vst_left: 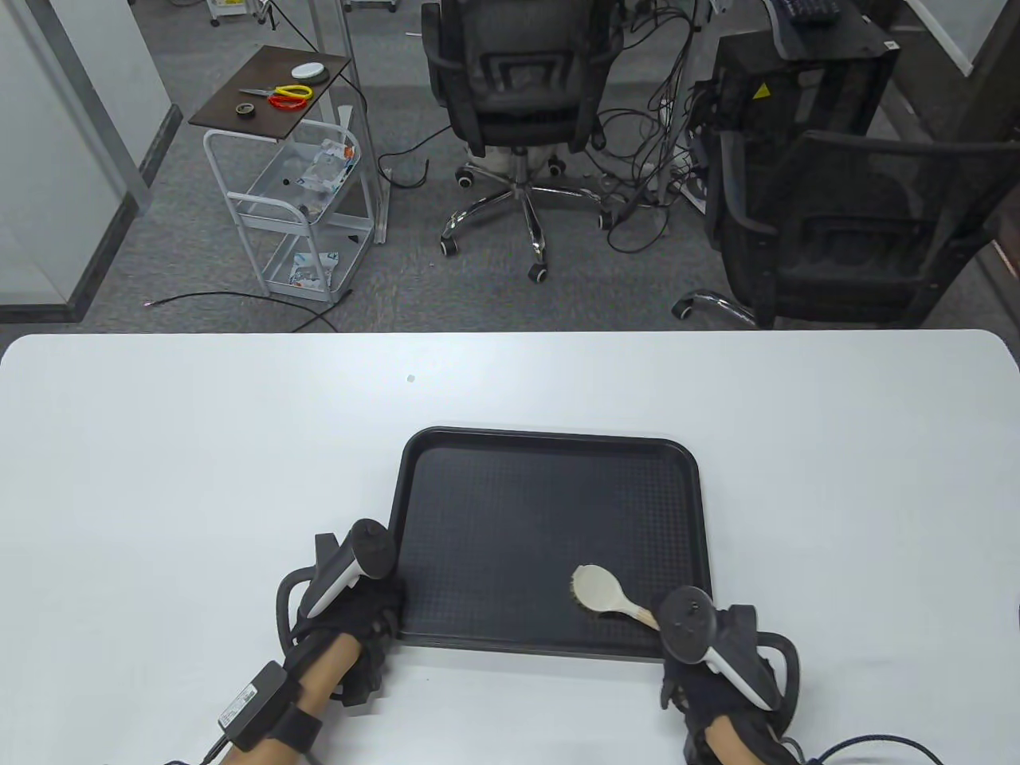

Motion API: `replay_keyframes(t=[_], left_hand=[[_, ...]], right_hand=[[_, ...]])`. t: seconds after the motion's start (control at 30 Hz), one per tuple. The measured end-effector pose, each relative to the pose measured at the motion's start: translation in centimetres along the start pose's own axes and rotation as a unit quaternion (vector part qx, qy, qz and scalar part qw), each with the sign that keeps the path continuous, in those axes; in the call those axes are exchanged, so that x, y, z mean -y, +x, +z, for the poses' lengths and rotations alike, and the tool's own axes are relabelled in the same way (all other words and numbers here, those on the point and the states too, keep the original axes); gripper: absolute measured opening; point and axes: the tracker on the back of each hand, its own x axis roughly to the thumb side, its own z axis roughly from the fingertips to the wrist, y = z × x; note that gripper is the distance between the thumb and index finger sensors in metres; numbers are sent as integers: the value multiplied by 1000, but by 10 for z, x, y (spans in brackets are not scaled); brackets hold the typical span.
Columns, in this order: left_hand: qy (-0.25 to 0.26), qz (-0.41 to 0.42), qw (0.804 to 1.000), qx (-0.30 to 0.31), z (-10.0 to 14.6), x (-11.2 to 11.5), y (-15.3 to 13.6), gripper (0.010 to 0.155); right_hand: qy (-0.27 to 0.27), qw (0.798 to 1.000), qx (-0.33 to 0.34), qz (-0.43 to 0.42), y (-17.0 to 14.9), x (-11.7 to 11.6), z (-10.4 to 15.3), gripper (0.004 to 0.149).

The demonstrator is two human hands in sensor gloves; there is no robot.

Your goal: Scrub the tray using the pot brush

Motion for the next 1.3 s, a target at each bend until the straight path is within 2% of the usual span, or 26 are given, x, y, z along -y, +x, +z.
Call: replay_keyframes(t=[0.13,0.23,0.33,0.43,0.57,0.73,0.93,1.13,1.3], left_hand=[[0,0,1000,0,0,0,0,76],[1,-1,1000,-1,0,0,0,76],[1,-1,1000,-1,0,0,0,76],[2,-2,1000,-1,0,0,0,75],[2,-2,1000,-1,0,0,0,76],[1,-1,1000,0,0,0,0,76],[1,1,1000,0,0,0,0,76],[1,0,1000,0,0,0,0,76],[1,0,1000,0,0,0,0,76]], right_hand=[[-4,999,-40,-6,-38,8,5,51],[-12,999,-52,7,-48,13,6,51],[-23,999,-44,10,-39,18,7,50],[-49,999,-3,17,-11,23,11,50],[-55,997,58,9,39,21,11,51],[-40,991,129,-2,108,4,5,51],[-37,982,187,9,167,-20,2,50],[-13,978,207,18,190,-36,4,51],[-12,976,215,17,188,-40,5,51]])
